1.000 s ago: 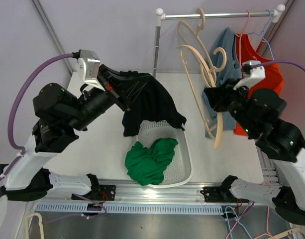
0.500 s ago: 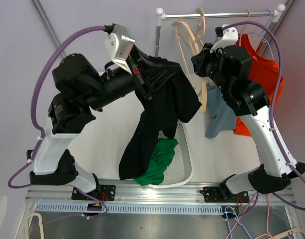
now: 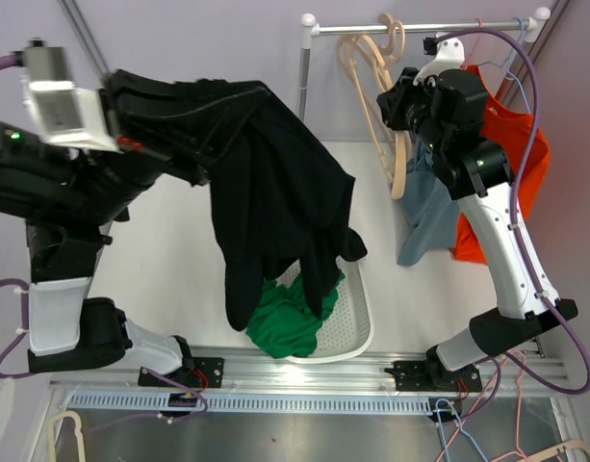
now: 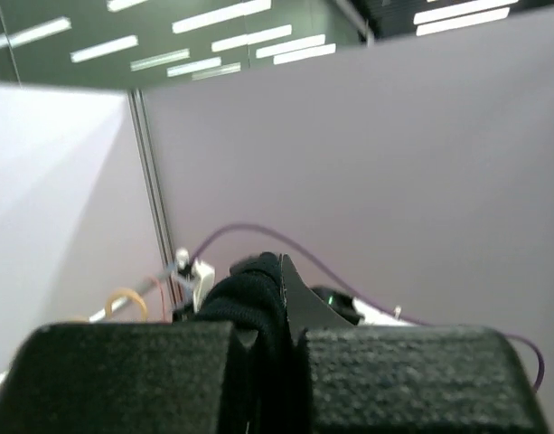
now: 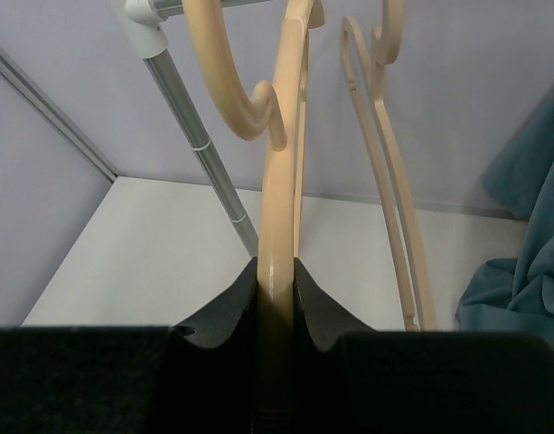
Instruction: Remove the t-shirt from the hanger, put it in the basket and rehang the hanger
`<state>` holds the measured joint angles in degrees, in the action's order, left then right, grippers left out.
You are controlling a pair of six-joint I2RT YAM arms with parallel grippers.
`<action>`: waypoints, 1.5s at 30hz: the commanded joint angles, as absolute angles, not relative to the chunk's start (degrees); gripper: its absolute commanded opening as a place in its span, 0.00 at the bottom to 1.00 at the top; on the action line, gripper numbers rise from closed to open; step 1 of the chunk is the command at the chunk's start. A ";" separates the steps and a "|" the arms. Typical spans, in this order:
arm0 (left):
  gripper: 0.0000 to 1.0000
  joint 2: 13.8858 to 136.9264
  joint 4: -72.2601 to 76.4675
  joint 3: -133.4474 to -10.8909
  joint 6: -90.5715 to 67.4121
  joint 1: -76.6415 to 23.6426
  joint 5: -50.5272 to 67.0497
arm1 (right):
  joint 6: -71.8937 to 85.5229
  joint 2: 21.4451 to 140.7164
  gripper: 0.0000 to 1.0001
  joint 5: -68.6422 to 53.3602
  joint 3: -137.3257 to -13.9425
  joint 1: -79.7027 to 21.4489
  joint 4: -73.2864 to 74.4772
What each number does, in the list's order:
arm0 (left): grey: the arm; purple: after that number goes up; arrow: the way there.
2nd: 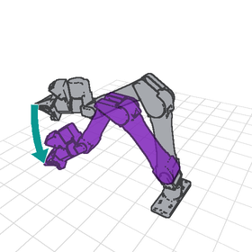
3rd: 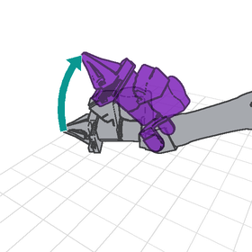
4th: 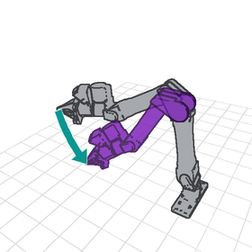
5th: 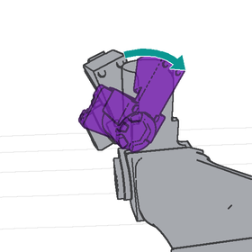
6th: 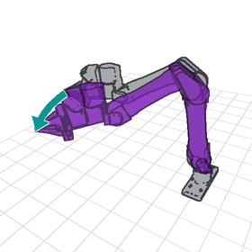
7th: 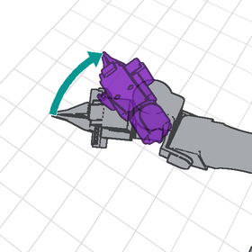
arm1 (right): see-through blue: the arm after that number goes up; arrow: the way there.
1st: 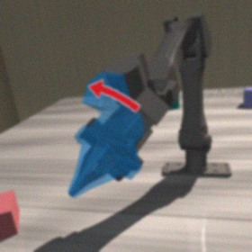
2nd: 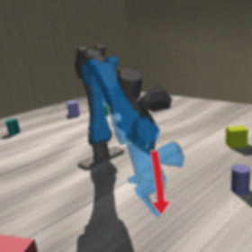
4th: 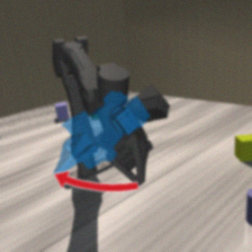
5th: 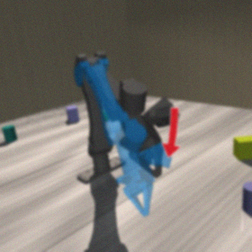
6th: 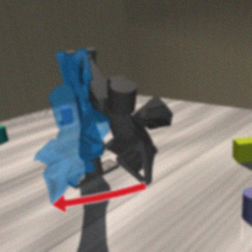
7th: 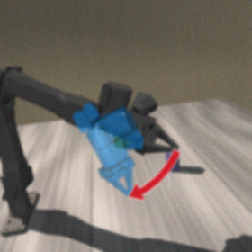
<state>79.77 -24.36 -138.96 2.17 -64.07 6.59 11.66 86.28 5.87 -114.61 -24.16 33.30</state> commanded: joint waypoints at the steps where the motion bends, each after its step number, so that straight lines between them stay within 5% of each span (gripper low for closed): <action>1: 0.01 78.57 -14.33 -141.59 5.71 -63.90 8.96 | 11.69 86.83 0.00 2.73 -118.04 -23.73 26.02; 6: 0.01 77.61 -16.96 -133.80 3.88 -63.81 5.90 | 11.34 88.24 0.00 -2.26 -117.86 -23.47 24.26; 17: 0.00 71.27 -0.44 -72.05 -24.14 -54.43 -2.73 | 9.84 101.76 0.00 -5.10 -132.87 -23.38 26.18; 24: 0.00 82.43 -6.61 -59.71 -43.85 -42.02 4.73 | 11.60 109.77 0.00 -4.75 -140.71 -23.38 26.02; 38: 0.03 88.68 2.03 -45.79 -50.72 -40.34 13.62 | 12.57 117.69 0.00 -1.14 -144.67 -22.68 28.65; 40: 0.14 86.76 1.58 -45.00 -50.36 -40.34 13.19 | 12.57 116.72 0.00 -1.75 -142.30 -22.76 28.65; 41: 0.50 85.62 1.50 -44.74 -49.58 -40.34 12.57 | 12.48 116.20 0.00 -1.93 -141.16 -22.76 28.30; 42: 0.63 84.47 0.97 -44.65 -49.14 -40.43 12.31 | 12.57 115.50 0.00 -1.93 -138.72 -22.76 27.95; 44: 0.70 80.70 -1.47 -46.05 -46.77 -40.60 10.82 | 12.57 113.65 0.00 -1.41 -136.77 -22.85 26.72; 45: 0.87 79.12 -4.45 -48.32 -45.80 -40.78 10.03 | 12.48 113.29 0.00 -1.32 -136.32 -22.76 27.15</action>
